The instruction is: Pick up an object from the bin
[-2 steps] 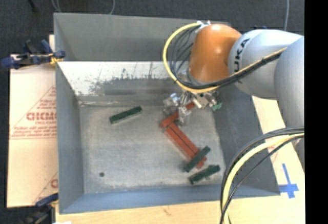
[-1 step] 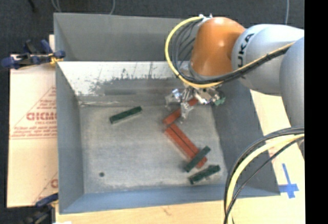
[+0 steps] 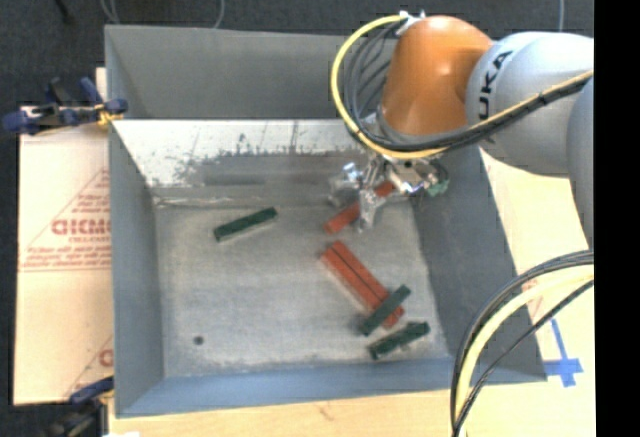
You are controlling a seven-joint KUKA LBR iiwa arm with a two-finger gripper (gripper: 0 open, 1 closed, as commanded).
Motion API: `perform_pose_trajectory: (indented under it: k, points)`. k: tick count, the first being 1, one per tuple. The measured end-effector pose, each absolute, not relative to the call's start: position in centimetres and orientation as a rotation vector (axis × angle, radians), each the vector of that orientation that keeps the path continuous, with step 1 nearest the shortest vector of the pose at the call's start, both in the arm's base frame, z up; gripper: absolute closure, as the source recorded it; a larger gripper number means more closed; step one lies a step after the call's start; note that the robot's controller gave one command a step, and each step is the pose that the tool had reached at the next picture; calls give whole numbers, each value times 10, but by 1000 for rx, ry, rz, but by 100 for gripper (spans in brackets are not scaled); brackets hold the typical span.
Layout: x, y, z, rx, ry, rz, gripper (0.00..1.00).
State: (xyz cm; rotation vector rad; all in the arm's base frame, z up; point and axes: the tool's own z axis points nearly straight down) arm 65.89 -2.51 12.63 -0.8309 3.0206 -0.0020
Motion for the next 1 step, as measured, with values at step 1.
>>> perform_pose_trajectory:
  k: [1]
  points:
    - [662, -26, 110, -866, 3017, -2, 100]
